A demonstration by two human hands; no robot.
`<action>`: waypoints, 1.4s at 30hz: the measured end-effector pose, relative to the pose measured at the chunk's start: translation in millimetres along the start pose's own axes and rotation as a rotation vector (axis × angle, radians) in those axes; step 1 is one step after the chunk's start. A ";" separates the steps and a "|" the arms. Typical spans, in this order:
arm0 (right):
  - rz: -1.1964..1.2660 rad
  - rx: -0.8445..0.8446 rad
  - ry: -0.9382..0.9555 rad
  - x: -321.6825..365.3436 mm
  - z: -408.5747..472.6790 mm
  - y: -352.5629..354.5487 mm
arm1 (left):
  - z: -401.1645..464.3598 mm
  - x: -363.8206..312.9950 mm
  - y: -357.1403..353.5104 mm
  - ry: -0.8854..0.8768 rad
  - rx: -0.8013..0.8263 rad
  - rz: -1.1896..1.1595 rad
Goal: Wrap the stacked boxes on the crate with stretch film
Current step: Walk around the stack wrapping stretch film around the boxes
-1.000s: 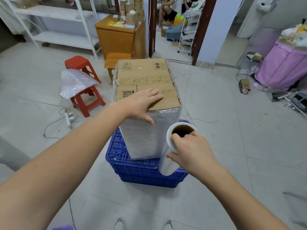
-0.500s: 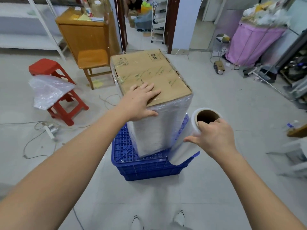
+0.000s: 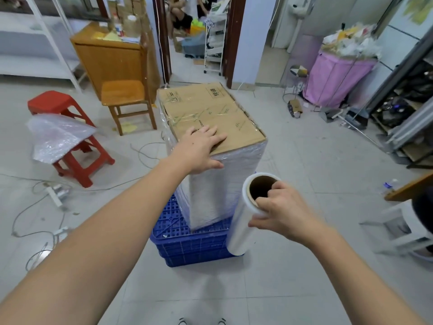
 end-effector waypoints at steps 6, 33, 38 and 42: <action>-0.001 0.018 0.188 29.6 10.9 -11.1 | -7.3 2.3 -6.4 0.010 -0.011 0.008; -0.077 0.187 -0.537 92.9 54.6 -22.9 | -22.5 10.4 -14.2 -0.120 -0.266 -0.152; -0.041 0.207 -0.841 107.1 60.0 -25.1 | -21.0 13.5 -11.7 -0.236 -0.247 -0.177; -0.138 0.271 -0.951 110.5 67.1 -31.8 | -19.3 24.1 -9.9 -0.440 -0.125 -0.118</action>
Point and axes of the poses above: each hand's wrist, its own z-axis towards the middle knuckle, its own y-axis out of the back of the hand, x = y × z, the point moved 5 cm from there along z, towards the middle knuckle, and after that the axes turned 12 degrees about y, right-handed, at the moved point
